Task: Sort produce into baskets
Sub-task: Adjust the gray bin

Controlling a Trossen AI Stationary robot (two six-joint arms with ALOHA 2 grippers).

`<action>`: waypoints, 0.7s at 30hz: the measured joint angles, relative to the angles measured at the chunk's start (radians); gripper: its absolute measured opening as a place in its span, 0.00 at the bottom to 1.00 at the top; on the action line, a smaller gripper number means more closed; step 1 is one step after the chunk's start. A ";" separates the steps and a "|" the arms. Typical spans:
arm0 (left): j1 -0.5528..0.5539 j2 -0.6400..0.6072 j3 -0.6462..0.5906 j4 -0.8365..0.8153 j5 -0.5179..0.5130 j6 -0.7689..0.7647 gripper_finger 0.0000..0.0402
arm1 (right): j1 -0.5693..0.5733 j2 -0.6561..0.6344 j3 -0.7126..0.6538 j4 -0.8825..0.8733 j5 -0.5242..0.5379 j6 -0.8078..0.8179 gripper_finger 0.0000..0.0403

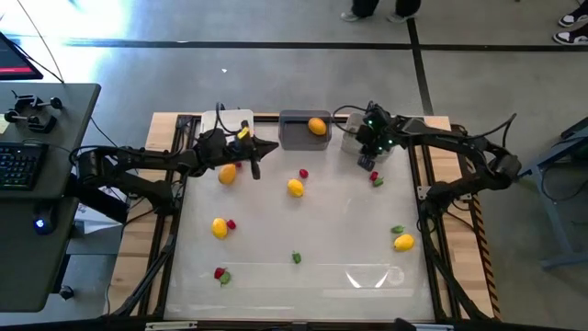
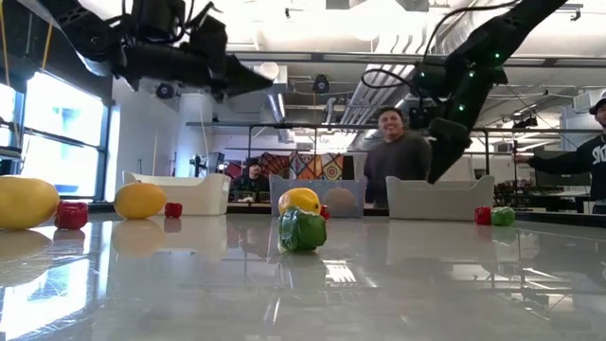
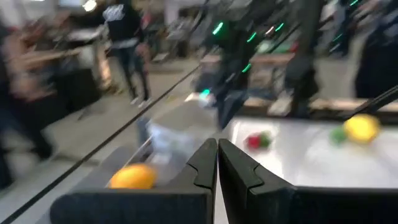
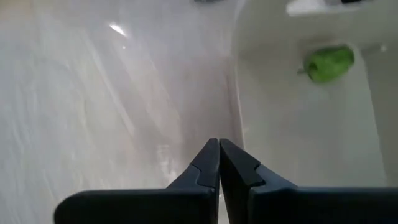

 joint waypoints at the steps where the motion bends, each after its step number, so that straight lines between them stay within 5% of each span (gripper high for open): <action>1: 0.000 0.000 0.000 0.014 0.028 -0.004 0.01 | -0.007 0.000 -0.002 -0.004 0.000 0.009 0.00; 12: 0.028 0.002 0.000 0.014 0.030 0.000 0.01 | -0.047 0.000 -0.031 -0.085 -0.037 0.066 0.00; 21: 0.045 0.002 0.000 0.003 0.026 -0.062 0.01 | -0.047 0.000 -0.031 -0.158 0.167 0.087 0.00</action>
